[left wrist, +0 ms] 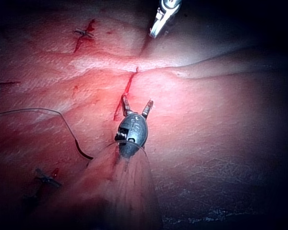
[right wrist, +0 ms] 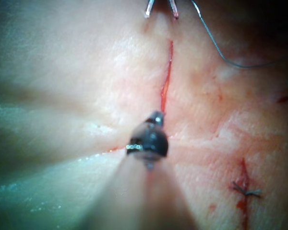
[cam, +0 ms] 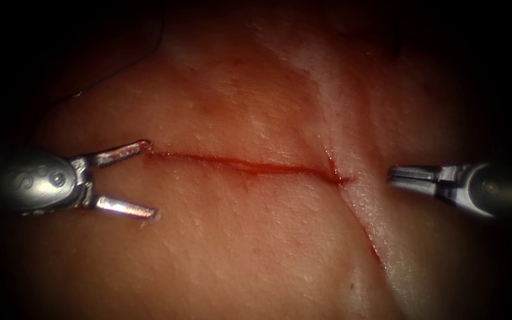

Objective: Wound Closure

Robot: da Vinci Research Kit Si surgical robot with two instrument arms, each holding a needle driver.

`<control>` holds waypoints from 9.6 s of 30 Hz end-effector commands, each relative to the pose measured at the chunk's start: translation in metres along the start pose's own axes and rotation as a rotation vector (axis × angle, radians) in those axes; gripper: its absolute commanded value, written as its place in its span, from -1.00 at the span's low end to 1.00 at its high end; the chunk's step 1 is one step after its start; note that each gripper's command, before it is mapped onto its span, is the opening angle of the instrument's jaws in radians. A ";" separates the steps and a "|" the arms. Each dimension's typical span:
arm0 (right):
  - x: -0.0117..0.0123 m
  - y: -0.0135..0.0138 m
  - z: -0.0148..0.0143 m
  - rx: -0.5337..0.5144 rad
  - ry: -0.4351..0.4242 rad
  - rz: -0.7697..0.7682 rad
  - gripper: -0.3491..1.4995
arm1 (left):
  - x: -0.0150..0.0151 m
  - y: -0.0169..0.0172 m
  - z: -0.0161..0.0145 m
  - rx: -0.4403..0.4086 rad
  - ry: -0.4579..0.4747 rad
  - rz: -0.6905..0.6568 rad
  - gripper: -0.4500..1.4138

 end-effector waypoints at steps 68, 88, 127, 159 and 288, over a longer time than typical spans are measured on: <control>0.0020 -0.0018 0.0033 -0.011 0.000 0.004 0.20 | -0.0055 -0.0003 -0.0069 -0.078 -0.503 0.079 -0.31; 0.0020 -0.0018 0.0033 -0.011 0.000 0.004 0.14 | -0.0038 -0.0004 -0.0075 -0.025 -0.460 0.093 -1.00; 0.0081 0.0054 0.0090 0.213 0.310 0.374 -0.02 | 0.0023 0.0041 0.0094 -0.575 0.144 0.183 -1.00; 0.0117 0.0054 0.0148 0.195 0.372 0.413 -1.00 | 0.0032 0.0047 0.0106 -0.544 0.131 0.156 -0.37; 0.0083 0.0014 0.0164 0.328 0.554 1.193 0.11 | 0.0050 0.0047 0.0065 -0.415 0.517 0.502 -1.00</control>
